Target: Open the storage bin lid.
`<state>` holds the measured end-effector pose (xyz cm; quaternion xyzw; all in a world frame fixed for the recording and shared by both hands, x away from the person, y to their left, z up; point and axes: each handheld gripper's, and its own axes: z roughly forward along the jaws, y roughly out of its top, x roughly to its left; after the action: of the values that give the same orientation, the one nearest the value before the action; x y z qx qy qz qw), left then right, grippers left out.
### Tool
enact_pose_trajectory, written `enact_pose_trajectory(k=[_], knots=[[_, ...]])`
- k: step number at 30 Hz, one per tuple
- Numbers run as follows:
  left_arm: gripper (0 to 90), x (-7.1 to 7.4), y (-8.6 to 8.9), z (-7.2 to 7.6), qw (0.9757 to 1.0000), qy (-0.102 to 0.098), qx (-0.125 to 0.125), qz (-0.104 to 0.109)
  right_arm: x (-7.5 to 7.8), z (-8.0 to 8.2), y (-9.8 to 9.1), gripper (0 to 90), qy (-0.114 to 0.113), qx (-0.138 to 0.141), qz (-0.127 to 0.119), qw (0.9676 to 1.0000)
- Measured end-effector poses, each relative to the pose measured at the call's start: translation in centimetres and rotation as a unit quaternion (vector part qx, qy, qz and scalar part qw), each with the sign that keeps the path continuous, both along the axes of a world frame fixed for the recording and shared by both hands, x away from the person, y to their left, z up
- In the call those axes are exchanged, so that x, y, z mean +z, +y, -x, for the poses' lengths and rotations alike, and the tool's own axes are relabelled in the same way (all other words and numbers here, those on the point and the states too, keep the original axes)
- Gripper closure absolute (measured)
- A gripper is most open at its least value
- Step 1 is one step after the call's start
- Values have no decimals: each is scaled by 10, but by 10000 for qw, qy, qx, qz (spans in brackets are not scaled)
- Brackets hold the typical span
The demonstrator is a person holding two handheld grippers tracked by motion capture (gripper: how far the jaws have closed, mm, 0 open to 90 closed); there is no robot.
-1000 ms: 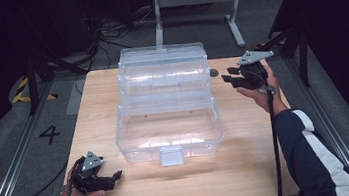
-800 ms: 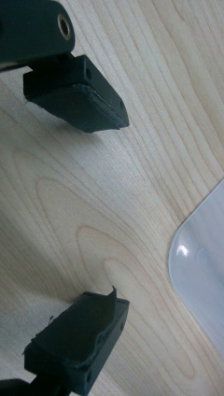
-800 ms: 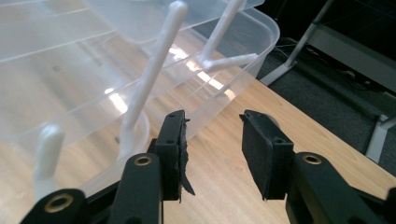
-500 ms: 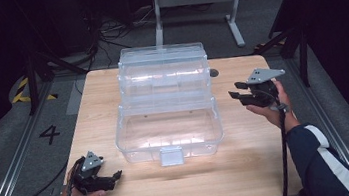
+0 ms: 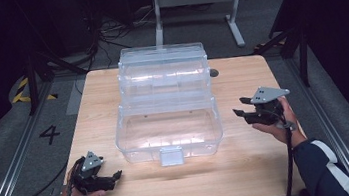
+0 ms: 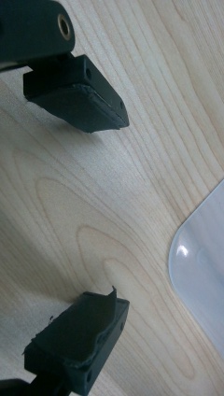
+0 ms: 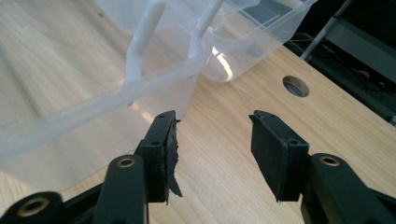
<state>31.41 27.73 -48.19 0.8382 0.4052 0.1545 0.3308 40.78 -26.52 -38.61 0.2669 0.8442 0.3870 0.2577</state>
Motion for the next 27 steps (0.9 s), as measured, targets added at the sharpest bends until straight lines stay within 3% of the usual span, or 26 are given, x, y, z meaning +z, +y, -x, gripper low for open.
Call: enact_pose_trajectory(k=[15, 18, 27], knots=[[124, 0, 0, 0, 10000, 17, -3, 6, -34, 31, -21, 452, 124, -166, 202, 9996], [124, 0, 0, -1, 10000, 7, -10, -8, -42, 37, -26, 441, 217, -213, 265, 9992], [121, 0, -1, -2, 10000, 0, -26, -5, -62, 49, -48, 406, 602, -490, 126, 9969]])
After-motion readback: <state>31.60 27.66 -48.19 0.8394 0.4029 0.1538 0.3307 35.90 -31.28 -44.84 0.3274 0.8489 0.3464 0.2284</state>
